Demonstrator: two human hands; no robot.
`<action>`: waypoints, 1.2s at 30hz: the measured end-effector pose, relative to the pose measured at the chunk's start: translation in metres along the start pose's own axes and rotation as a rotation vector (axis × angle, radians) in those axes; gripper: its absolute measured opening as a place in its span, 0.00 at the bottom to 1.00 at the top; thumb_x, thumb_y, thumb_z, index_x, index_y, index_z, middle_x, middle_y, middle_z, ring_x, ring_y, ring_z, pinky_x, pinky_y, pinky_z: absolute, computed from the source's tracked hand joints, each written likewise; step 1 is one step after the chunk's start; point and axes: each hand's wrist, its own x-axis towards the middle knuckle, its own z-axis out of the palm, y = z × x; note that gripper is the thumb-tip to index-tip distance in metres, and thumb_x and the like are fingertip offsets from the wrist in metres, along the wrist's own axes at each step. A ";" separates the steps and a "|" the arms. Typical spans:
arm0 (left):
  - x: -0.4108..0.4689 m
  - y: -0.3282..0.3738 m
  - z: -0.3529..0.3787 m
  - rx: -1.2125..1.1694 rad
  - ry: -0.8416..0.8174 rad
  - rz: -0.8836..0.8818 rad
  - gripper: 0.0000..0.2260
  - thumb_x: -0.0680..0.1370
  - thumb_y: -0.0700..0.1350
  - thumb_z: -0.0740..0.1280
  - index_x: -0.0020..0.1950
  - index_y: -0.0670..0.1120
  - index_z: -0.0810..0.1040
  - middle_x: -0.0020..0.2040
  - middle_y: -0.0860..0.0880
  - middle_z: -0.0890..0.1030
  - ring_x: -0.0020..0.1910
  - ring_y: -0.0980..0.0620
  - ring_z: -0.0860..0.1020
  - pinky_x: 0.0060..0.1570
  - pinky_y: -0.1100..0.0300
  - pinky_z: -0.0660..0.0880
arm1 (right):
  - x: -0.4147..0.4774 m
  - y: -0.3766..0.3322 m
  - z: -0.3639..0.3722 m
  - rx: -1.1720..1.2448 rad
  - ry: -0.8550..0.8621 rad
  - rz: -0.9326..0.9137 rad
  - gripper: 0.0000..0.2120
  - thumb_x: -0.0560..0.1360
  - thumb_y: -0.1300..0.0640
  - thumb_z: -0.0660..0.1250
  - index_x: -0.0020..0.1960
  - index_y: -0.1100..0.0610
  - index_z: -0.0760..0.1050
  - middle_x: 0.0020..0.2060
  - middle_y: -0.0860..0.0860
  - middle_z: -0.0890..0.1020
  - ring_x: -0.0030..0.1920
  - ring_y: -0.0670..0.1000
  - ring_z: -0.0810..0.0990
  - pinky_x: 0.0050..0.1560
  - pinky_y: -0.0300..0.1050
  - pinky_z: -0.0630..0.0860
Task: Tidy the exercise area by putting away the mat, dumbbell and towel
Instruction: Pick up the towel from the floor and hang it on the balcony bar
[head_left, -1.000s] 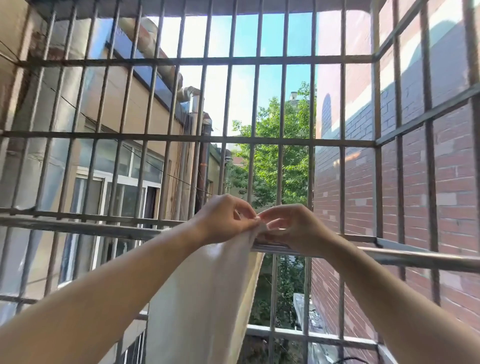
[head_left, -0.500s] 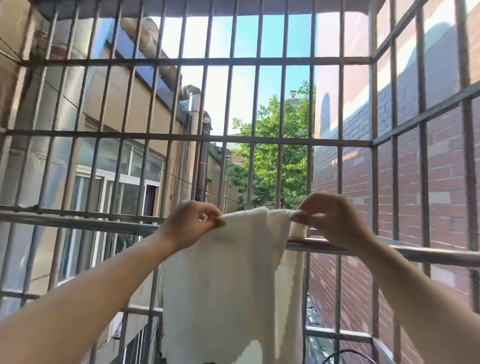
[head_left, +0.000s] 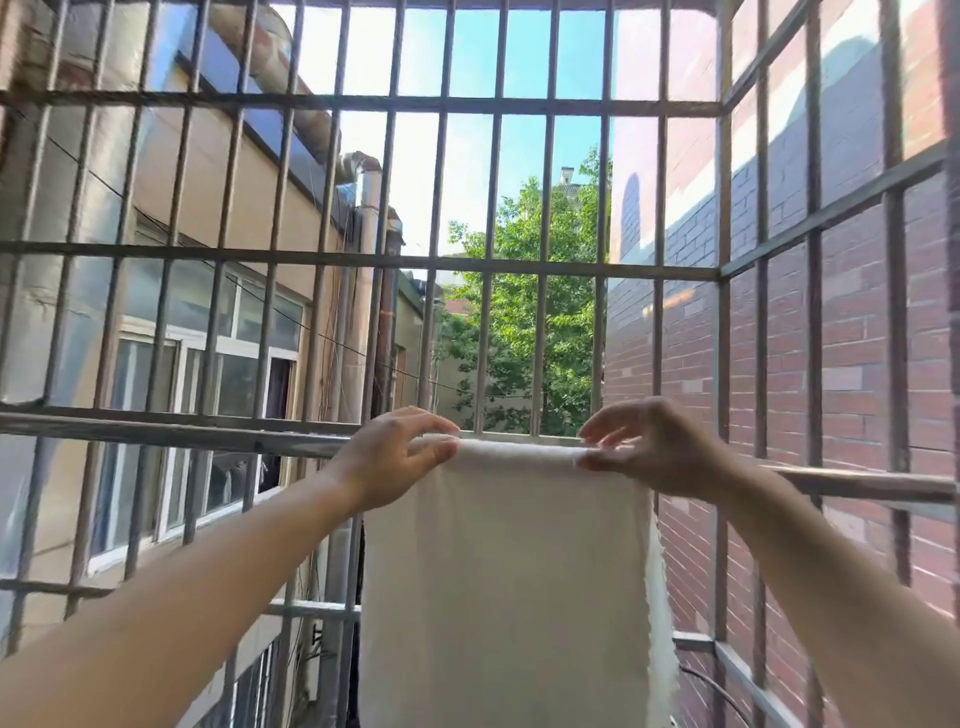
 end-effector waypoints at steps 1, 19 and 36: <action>0.002 0.000 0.004 0.070 -0.037 -0.012 0.23 0.72 0.63 0.58 0.59 0.53 0.78 0.56 0.54 0.79 0.57 0.54 0.76 0.58 0.52 0.73 | 0.003 -0.001 0.009 -0.057 -0.014 -0.006 0.18 0.65 0.47 0.75 0.52 0.51 0.80 0.47 0.44 0.81 0.47 0.44 0.80 0.51 0.39 0.77; -0.017 -0.030 -0.006 -0.005 0.234 0.036 0.05 0.72 0.44 0.72 0.47 0.47 0.84 0.44 0.53 0.82 0.44 0.56 0.80 0.48 0.69 0.73 | -0.018 0.024 0.004 -0.140 0.179 -0.013 0.07 0.66 0.60 0.77 0.43 0.56 0.84 0.37 0.47 0.83 0.37 0.40 0.80 0.39 0.21 0.70; -0.063 -0.022 -0.018 0.050 0.221 0.090 0.10 0.72 0.56 0.69 0.49 0.53 0.78 0.48 0.56 0.78 0.49 0.57 0.76 0.51 0.61 0.73 | -0.035 0.010 -0.004 -0.045 0.236 0.047 0.07 0.66 0.53 0.76 0.43 0.45 0.82 0.43 0.49 0.85 0.42 0.48 0.83 0.47 0.49 0.81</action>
